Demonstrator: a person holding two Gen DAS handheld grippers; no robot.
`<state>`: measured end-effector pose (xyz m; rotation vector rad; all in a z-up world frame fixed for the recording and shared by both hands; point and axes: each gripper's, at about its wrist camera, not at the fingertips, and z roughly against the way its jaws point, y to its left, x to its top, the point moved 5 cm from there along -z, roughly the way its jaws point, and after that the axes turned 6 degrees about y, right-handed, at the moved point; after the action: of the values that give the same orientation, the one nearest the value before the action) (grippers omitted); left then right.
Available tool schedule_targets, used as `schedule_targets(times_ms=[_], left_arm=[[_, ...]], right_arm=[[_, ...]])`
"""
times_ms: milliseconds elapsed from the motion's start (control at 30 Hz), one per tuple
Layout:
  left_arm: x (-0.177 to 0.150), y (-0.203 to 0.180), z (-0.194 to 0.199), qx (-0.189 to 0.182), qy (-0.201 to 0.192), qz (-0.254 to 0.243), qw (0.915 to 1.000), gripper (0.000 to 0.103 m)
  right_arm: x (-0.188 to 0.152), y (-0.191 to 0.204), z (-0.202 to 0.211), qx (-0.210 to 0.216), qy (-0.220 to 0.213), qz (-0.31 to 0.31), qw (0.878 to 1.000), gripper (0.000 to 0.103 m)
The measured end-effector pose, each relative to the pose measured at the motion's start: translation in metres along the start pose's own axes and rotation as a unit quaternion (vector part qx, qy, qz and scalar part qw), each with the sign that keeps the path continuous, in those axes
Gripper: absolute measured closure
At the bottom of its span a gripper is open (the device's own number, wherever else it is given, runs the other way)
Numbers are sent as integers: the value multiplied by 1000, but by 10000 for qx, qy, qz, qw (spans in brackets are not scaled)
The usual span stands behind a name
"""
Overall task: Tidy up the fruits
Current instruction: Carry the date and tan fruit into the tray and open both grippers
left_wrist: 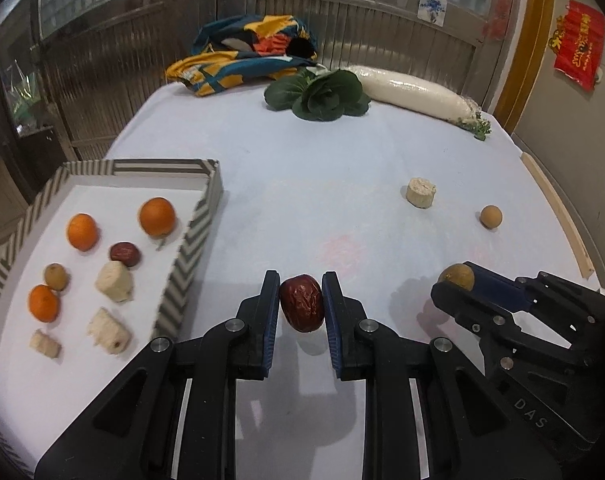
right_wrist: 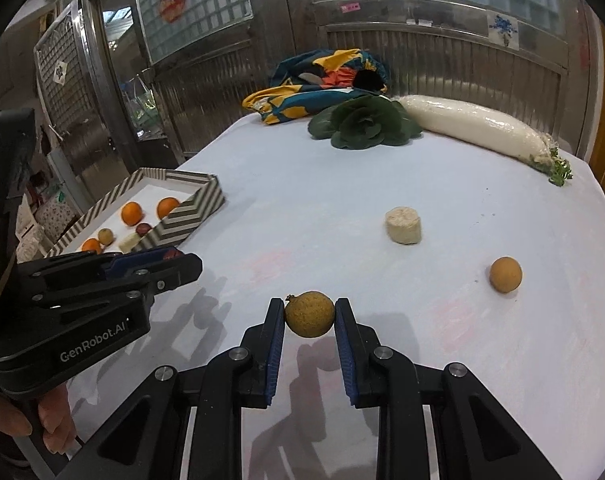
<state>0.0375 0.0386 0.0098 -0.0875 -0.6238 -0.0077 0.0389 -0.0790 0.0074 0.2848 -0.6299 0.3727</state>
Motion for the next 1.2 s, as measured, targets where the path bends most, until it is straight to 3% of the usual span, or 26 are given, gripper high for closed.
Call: schedule_targets(times_ms=[767,1200], left_arm=[[-11,40,34,194,-287,228,9991,82],[-11,90,50,461,-404,574,9965,82]], right_arm=[[4,56,5,255,-112,268,9993,79],[23,100,-1,477,-120,718,9962,79]])
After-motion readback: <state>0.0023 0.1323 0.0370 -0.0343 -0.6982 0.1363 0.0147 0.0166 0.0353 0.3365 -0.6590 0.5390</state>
